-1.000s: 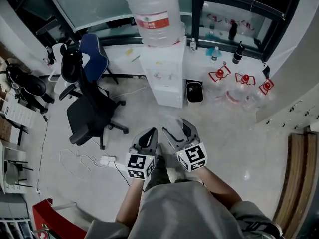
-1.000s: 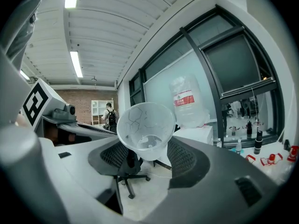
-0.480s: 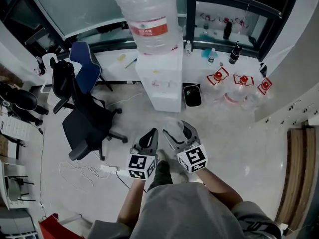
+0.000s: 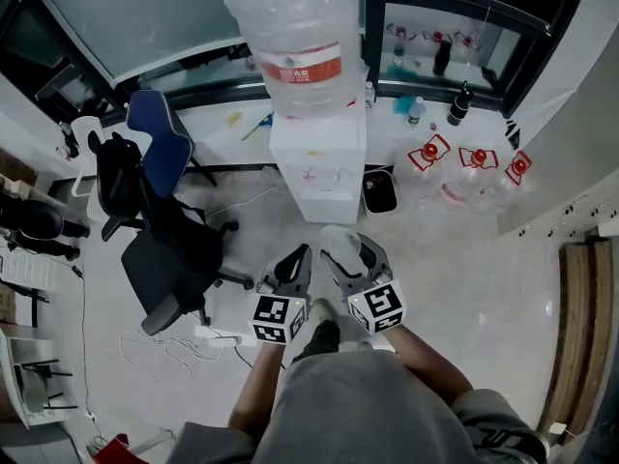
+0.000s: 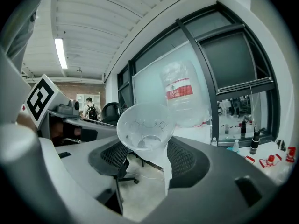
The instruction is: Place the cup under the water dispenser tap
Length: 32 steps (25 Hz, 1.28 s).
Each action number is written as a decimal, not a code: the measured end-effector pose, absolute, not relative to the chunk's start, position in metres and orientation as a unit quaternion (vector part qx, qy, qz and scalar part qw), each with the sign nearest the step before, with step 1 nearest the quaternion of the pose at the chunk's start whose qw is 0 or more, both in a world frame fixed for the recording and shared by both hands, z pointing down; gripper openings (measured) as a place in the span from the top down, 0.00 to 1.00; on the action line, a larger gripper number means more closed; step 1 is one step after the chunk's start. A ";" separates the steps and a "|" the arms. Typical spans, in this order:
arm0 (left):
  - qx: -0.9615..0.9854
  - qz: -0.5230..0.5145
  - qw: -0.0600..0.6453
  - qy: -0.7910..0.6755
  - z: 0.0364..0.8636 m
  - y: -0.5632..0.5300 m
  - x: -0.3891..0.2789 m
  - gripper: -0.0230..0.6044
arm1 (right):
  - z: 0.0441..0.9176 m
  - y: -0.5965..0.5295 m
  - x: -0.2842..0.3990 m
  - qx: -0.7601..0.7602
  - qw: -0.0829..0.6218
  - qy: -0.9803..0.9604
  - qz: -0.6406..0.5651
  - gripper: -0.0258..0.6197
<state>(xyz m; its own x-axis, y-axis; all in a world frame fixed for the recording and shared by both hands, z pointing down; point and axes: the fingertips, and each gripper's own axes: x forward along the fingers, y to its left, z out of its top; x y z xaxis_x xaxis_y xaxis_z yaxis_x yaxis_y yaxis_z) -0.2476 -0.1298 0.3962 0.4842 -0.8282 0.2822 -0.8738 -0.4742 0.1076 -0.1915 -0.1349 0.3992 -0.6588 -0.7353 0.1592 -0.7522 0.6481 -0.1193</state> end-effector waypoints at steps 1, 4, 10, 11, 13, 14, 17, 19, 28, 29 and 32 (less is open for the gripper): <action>0.855 0.096 0.119 -0.495 0.397 -0.135 -0.251 0.94 | 0.400 -0.140 -0.195 0.413 0.049 -0.905 0.088 0.57; 0.859 0.099 0.124 -0.486 0.403 -0.150 -0.261 0.94 | 0.405 -0.154 -0.204 0.423 0.052 -0.900 0.091 0.57; 0.869 0.101 0.132 -0.466 0.413 -0.179 -0.278 0.94 | 0.417 -0.180 -0.216 0.449 0.065 -0.886 0.095 0.57; 0.870 0.102 0.134 -0.463 0.414 -0.182 -0.282 0.94 | 0.419 -0.183 -0.217 0.453 0.067 -0.884 0.097 0.57; 0.873 0.104 0.138 -0.457 0.417 -0.188 -0.288 0.94 | 0.423 -0.188 -0.219 0.461 0.073 -0.878 0.100 0.57; 0.874 0.105 0.139 -0.454 0.418 -0.192 -0.291 0.94 | 0.424 -0.192 -0.219 0.466 0.075 -0.876 0.100 0.57; 0.877 0.108 0.142 -0.446 0.420 -0.203 -0.298 0.94 | 0.425 -0.202 -0.219 0.480 0.077 -0.868 0.100 0.57; 0.878 0.111 0.145 -0.442 0.425 -0.207 -0.301 0.94 | 0.428 -0.206 -0.219 0.488 0.078 -0.863 0.104 0.57; 0.883 0.116 0.162 -0.425 0.442 -0.230 -0.302 0.94 | 0.444 -0.227 -0.213 0.510 0.094 -0.848 0.111 0.57; 0.883 0.116 0.164 -0.424 0.443 -0.233 -0.300 0.94 | 0.446 -0.230 -0.212 0.512 0.095 -0.846 0.112 0.57; 0.886 0.118 0.168 -0.417 0.447 -0.245 -0.295 0.94 | 0.451 -0.242 -0.208 0.517 0.096 -0.842 0.116 0.57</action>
<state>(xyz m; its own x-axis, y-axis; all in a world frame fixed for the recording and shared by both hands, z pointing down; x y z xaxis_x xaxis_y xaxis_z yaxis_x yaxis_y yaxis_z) -0.2946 -0.2449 0.4472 0.6245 -0.6990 0.3483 -0.7780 -0.5961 0.1986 -0.2081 -0.2416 0.4507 -0.4464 -0.8495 0.2812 -0.8939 0.4377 -0.0970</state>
